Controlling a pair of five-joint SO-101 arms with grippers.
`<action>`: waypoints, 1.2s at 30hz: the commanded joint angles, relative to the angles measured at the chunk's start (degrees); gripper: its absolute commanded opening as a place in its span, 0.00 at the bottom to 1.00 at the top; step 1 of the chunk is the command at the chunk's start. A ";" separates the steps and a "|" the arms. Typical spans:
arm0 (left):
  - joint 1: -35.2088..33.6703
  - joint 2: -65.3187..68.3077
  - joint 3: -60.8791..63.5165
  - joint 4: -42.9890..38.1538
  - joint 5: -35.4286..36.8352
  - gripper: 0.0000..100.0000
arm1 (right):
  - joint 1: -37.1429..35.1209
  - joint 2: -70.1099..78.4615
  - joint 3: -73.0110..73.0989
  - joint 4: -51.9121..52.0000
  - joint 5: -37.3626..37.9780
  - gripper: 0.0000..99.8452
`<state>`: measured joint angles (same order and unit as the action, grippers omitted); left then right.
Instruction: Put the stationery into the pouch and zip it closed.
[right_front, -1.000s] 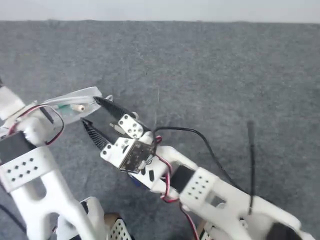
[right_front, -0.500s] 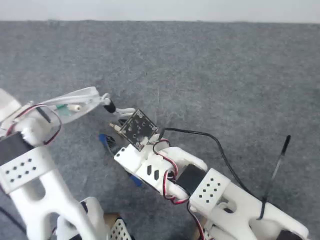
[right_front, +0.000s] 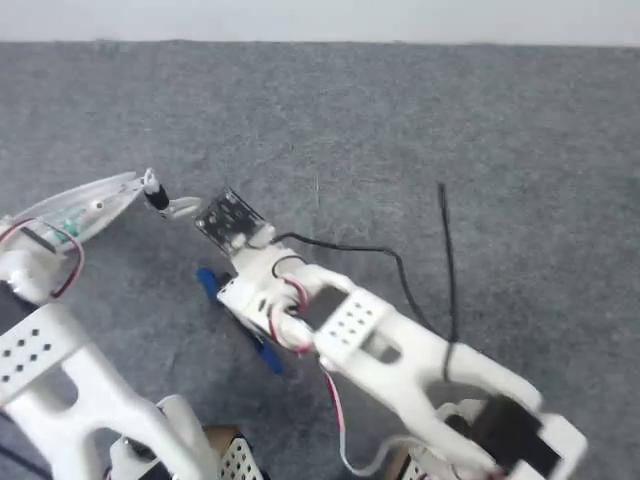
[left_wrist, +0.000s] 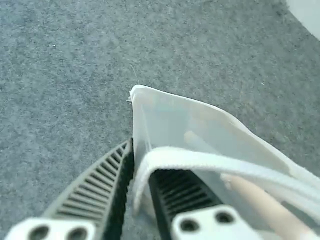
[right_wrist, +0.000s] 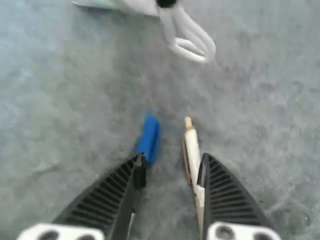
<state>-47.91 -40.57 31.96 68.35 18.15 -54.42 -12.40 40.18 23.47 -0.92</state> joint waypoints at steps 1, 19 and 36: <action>-0.35 -0.09 -0.92 -1.93 0.79 0.01 | 1.80 7.52 -9.93 3.91 -0.62 0.16; -0.18 -0.09 -0.66 -2.02 0.79 0.01 | 4.70 32.04 -38.15 26.24 -5.63 0.16; 1.23 -0.09 -0.57 -1.67 0.62 0.01 | 5.05 39.25 -42.11 26.86 -5.63 0.02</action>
<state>-47.03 -40.57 31.96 68.18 18.15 -49.76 27.69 0.88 49.58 -6.02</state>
